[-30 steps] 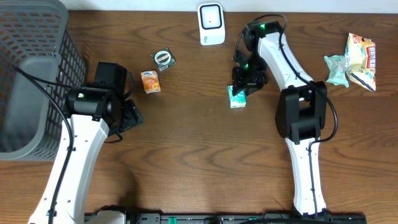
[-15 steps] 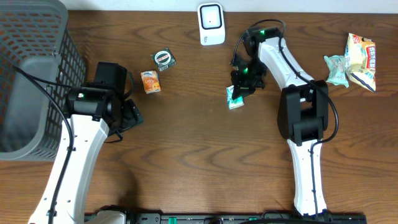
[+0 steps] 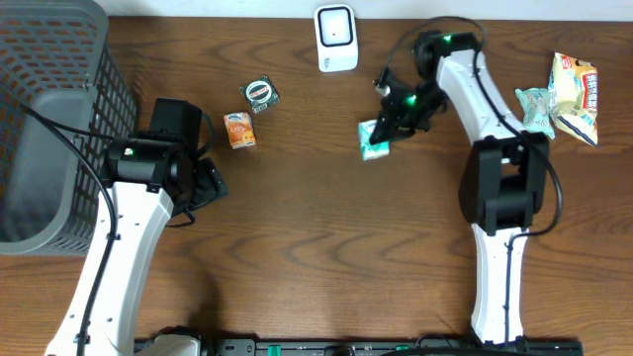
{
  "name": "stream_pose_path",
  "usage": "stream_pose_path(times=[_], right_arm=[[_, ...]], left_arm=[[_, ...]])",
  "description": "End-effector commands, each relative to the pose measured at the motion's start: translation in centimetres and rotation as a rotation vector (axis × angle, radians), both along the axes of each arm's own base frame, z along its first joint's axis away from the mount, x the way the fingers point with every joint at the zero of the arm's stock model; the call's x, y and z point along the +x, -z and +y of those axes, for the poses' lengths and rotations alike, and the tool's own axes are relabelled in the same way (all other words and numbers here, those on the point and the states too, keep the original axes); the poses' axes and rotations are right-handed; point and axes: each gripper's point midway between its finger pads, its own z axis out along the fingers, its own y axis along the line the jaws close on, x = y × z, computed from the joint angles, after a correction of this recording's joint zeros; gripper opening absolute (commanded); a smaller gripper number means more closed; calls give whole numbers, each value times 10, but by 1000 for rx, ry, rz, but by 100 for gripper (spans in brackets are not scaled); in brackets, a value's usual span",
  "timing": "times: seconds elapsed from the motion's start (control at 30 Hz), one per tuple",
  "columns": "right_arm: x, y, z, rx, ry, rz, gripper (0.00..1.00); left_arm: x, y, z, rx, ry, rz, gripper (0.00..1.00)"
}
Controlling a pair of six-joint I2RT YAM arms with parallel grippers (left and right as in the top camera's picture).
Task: Scan the item barcode
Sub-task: 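Lift and rotate the Kleenex pack in the right gripper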
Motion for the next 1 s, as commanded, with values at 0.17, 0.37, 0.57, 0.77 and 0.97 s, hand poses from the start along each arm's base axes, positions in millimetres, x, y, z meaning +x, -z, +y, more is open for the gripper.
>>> stream_pose_path(times=[0.17,0.37,0.57,0.77,0.97], right_arm=[[-20,-101,46,579,-208,-261,1],[-25,-108,47,618,-217,-269,1],[-25,-108,47,618,-220,-272,1],[-24,-108,47,620,-226,-282,1],[-23,-107,46,627,-243,-312,1]], left_arm=[[-1,1,3,9,-10,6,97],[-1,1,3,9,-10,6,98],[-1,1,3,9,-10,6,97],[-1,1,3,9,-10,6,98],[-1,1,3,9,-10,6,97]])
